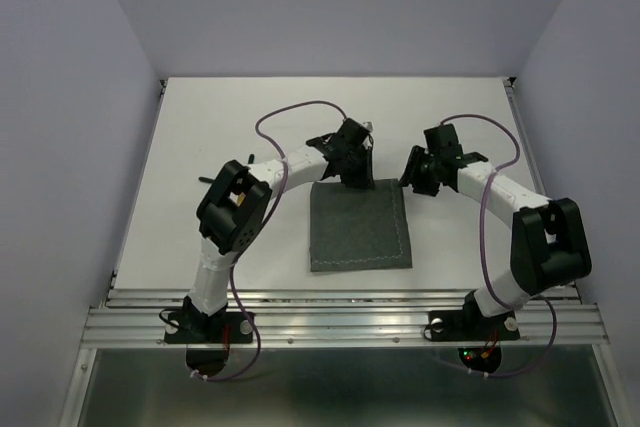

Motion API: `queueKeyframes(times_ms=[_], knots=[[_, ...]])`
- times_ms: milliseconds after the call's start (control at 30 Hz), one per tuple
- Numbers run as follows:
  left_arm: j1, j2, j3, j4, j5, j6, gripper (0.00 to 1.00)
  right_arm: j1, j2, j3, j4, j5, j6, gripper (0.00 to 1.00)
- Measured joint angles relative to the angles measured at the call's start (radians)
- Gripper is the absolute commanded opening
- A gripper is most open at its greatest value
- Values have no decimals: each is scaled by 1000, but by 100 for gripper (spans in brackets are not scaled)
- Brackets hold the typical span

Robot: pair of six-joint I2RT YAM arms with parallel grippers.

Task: Fold the napkin into a case and place the utensils inside
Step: Fold the lower triangle-folded napkin at the center of the board.

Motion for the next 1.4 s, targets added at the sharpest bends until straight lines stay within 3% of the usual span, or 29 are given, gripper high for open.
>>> queueKeyframes(times_ms=[267, 967, 1067, 1100, 1200, 1300, 1400], knots=[[14, 49, 23, 7, 16, -16, 31, 0, 163, 94, -13, -1, -65, 63], [51, 107, 33, 28, 53, -18, 31, 0, 252, 102, 68, -149, -106, 54], [51, 107, 33, 29, 55, -18, 31, 0, 254, 102, 79, -160, -106, 41], [51, 107, 32, 29, 56, -18, 31, 0, 257, 102, 85, -164, -103, 30], [51, 107, 30, 31, 60, -18, 31, 0, 260, 89, 97, -170, -95, 14], [51, 107, 26, 37, 66, -18, 31, 0, 256, 83, 101, -171, -82, 5], [51, 107, 18, 48, 72, -18, 30, 0, 240, 76, 101, -169, -71, 4]])
